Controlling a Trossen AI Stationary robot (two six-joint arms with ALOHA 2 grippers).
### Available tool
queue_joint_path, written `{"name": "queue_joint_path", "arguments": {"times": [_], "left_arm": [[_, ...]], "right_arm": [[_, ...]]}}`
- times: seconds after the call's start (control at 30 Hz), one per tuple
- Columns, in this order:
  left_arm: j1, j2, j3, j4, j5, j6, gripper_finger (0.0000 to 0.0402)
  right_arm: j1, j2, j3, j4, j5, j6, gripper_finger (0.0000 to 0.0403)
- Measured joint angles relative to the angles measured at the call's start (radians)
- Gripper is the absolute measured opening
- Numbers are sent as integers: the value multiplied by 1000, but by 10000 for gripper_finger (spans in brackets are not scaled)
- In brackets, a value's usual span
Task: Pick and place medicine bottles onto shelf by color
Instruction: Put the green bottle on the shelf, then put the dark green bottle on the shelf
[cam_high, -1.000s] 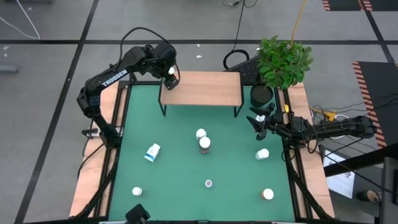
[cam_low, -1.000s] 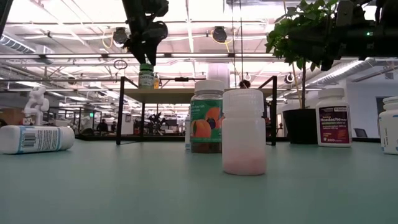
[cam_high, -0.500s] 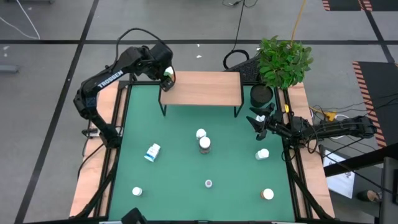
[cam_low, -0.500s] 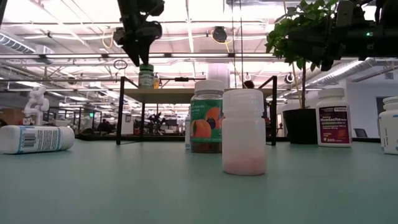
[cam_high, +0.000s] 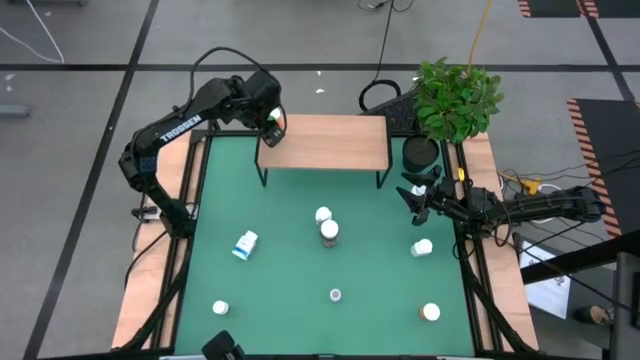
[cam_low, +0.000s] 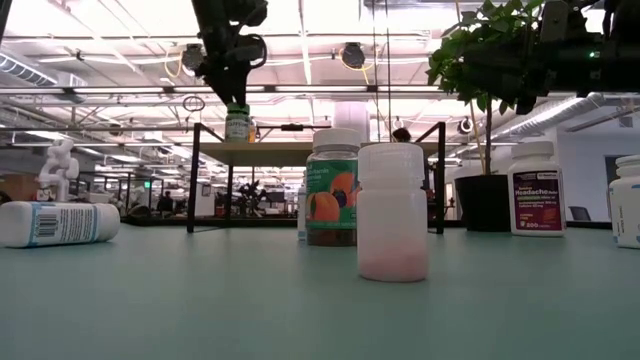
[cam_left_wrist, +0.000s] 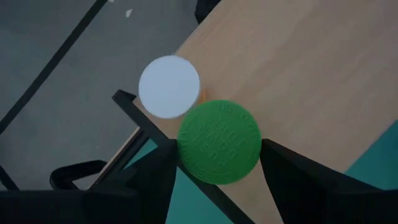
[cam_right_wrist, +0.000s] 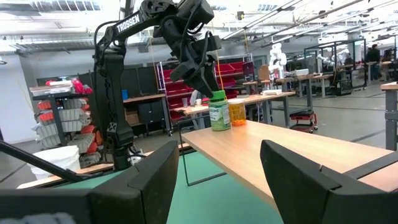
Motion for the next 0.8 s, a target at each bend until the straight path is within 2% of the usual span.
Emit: {"name": "queue_joint_path", "arguments": {"times": [0.33,0.67,0.8], "left_arm": [[-2,-18,0,-28,-3,-20,232],[-44,-167,1,-59,-9,-69,288],[-109,-223,1,-158,-12,-135,301]], "right_arm": [[0,0,0,8,0,0,224],[0,0,0,30,-3,7,224],[1,0,0,22,-3,15,224]]}}
